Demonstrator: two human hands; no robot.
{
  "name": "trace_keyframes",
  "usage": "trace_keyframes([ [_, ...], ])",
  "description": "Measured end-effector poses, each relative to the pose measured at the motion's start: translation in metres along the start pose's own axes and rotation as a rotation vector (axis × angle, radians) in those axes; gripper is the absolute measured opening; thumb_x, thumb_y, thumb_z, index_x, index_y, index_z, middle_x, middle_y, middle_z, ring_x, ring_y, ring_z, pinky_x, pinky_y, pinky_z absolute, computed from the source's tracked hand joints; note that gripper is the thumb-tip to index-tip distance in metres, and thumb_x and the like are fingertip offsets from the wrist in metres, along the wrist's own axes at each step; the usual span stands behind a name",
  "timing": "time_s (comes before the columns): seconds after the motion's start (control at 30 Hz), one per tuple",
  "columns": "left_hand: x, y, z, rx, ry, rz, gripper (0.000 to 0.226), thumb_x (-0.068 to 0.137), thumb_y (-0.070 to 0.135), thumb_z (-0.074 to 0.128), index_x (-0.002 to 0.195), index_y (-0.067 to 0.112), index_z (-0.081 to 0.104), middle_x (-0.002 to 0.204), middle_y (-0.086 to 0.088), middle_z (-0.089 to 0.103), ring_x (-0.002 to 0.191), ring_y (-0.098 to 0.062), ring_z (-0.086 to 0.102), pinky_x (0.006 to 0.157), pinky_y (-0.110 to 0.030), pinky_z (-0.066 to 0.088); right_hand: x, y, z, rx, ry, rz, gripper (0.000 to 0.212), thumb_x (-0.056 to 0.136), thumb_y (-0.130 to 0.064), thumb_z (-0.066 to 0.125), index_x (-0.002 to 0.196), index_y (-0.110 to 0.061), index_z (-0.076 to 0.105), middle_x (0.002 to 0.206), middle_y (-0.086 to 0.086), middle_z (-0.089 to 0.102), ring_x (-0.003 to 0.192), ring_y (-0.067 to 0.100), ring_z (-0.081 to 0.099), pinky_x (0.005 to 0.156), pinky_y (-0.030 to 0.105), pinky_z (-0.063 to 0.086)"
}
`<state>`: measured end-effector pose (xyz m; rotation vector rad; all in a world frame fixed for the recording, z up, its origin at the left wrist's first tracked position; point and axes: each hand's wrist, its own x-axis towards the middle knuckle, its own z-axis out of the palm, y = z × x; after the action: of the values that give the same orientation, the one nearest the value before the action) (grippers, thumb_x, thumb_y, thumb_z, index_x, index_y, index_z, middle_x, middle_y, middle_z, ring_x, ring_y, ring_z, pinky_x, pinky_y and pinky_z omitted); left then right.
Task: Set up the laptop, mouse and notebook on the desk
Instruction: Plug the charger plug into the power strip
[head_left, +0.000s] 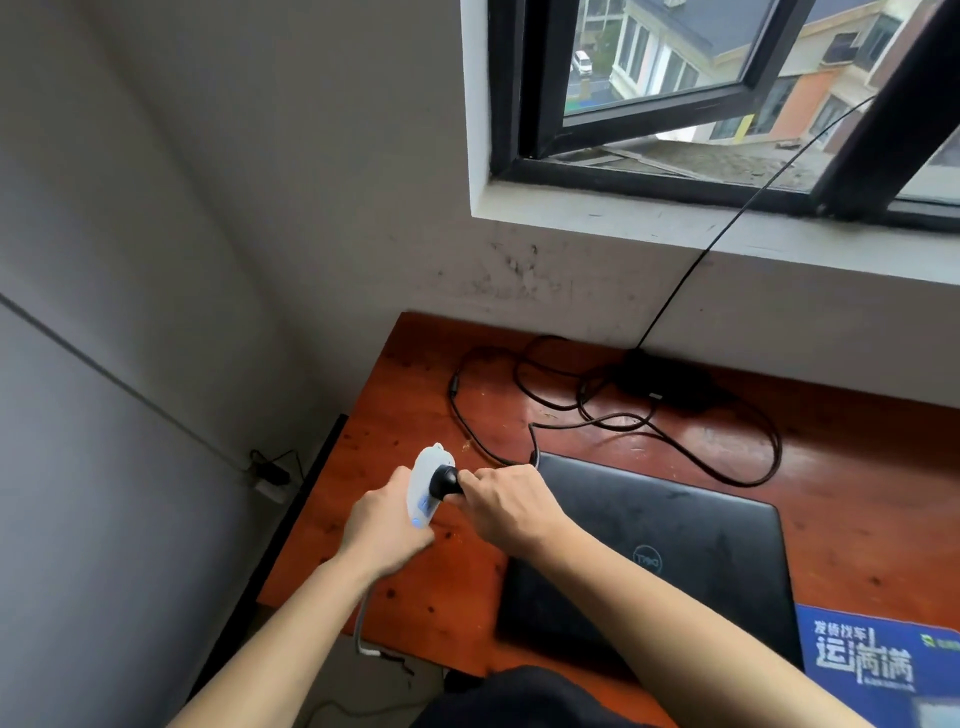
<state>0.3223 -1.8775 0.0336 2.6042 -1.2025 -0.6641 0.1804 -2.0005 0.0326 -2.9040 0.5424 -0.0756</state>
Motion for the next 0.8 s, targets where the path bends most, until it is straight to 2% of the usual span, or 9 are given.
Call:
trace_keyframes([
  [0.07, 0.006, -0.002, 0.001, 0.052, -0.026, 0.013, 0.04, 0.079, 0.03, 0.071, 0.102, 0.025, 0.039, 0.09, 0.001, 0.059, 0.072, -0.022, 0.054, 0.05, -0.027, 0.035, 0.002, 0.0, 0.007, -0.003, -0.006, 0.033, 0.039, 0.105, -0.047, 0.039, 0.1, -0.013, 0.059, 0.09, 0.006, 0.07, 0.073, 0.031, 0.065, 0.057, 0.037, 0.033],
  [0.17, 0.018, -0.01, 0.01, -0.016, -0.116, 0.023, 0.042, 0.085, 0.03, 0.068, 0.116, 0.025, 0.041, 0.102, -0.001, 0.063, 0.08, -0.021, 0.058, 0.057, -0.026, 0.039, 0.014, -0.001, 0.015, -0.008, -0.07, 0.108, 0.039, 0.105, -0.045, 0.04, 0.106, -0.012, 0.061, 0.099, 0.008, 0.07, 0.083, 0.031, 0.066, 0.064, 0.038, 0.035],
  [0.23, 0.026, -0.015, 0.017, -0.079, -0.131, 0.033, 0.046, 0.089, 0.028, 0.066, 0.126, 0.025, 0.04, 0.11, -0.004, 0.065, 0.085, -0.023, 0.059, 0.06, -0.027, 0.041, 0.02, 0.001, 0.021, -0.032, -0.086, 0.124, 0.036, 0.106, -0.041, 0.039, 0.113, -0.012, 0.059, 0.106, 0.01, 0.067, 0.094, 0.031, 0.064, 0.077, 0.039, 0.036],
  [0.3, 0.035, -0.018, 0.024, -0.096, -0.098, 0.023, 0.049, 0.09, 0.026, 0.064, 0.131, 0.024, 0.039, 0.114, -0.009, 0.066, 0.093, -0.033, 0.062, 0.068, -0.033, 0.045, 0.015, 0.009, 0.03, -0.068, -0.103, 0.118, 0.032, 0.104, -0.029, 0.041, 0.131, -0.013, 0.05, 0.119, 0.013, 0.059, 0.111, 0.034, 0.057, 0.094, 0.042, 0.034],
  [0.37, 0.046, -0.022, 0.032, -0.102, -0.063, -0.03, 0.049, 0.091, 0.027, 0.064, 0.132, 0.021, 0.038, 0.117, -0.014, 0.067, 0.101, -0.04, 0.063, 0.077, -0.037, 0.048, 0.004, 0.018, 0.042, -0.094, -0.138, 0.131, 0.057, 0.098, -0.019, 0.044, 0.153, -0.014, 0.028, 0.146, 0.02, 0.041, 0.139, 0.039, 0.036, 0.118, 0.049, 0.022],
  [0.43, 0.055, -0.026, 0.04, -0.106, -0.055, -0.074, 0.047, 0.093, 0.028, 0.063, 0.13, 0.018, 0.036, 0.117, -0.016, 0.066, 0.103, -0.04, 0.064, 0.08, -0.039, 0.051, -0.012, 0.028, 0.049, -0.069, -0.175, 0.189, 0.074, 0.095, -0.019, 0.045, 0.16, -0.018, 0.009, 0.165, 0.023, 0.008, 0.154, 0.038, 0.003, 0.124, 0.051, 0.002],
  [0.5, 0.066, -0.033, 0.049, -0.107, -0.069, -0.093, 0.046, 0.094, 0.027, 0.062, 0.13, 0.015, 0.034, 0.118, -0.018, 0.065, 0.103, -0.039, 0.064, 0.081, -0.04, 0.051, -0.025, 0.037, 0.06, -0.031, -0.256, 0.266, 0.078, 0.097, -0.026, 0.044, 0.16, -0.023, -0.001, 0.167, 0.02, -0.008, 0.154, 0.036, -0.009, 0.124, 0.05, -0.001],
  [0.67, 0.089, -0.04, 0.071, -0.089, -0.041, -0.132, 0.05, 0.097, 0.026, 0.059, 0.136, 0.009, 0.033, 0.13, -0.02, 0.057, 0.118, -0.038, 0.054, 0.092, -0.044, 0.045, -0.046, 0.051, 0.083, 0.04, -0.547, 0.49, 0.099, 0.09, -0.067, 0.049, 0.16, -0.026, -0.008, 0.165, 0.017, -0.019, 0.152, 0.041, -0.014, 0.123, 0.055, 0.005],
  [0.8, 0.106, -0.047, 0.086, -0.006, -0.036, -0.167, 0.051, 0.097, 0.026, 0.06, 0.138, 0.008, 0.036, 0.138, -0.016, 0.051, 0.125, -0.034, 0.047, 0.098, -0.043, 0.045, -0.053, 0.052, 0.096, 0.048, -0.649, 0.54, 0.112, 0.084, -0.076, 0.052, 0.158, -0.029, -0.016, 0.162, 0.013, -0.03, 0.151, 0.04, -0.021, 0.123, 0.056, 0.006],
])
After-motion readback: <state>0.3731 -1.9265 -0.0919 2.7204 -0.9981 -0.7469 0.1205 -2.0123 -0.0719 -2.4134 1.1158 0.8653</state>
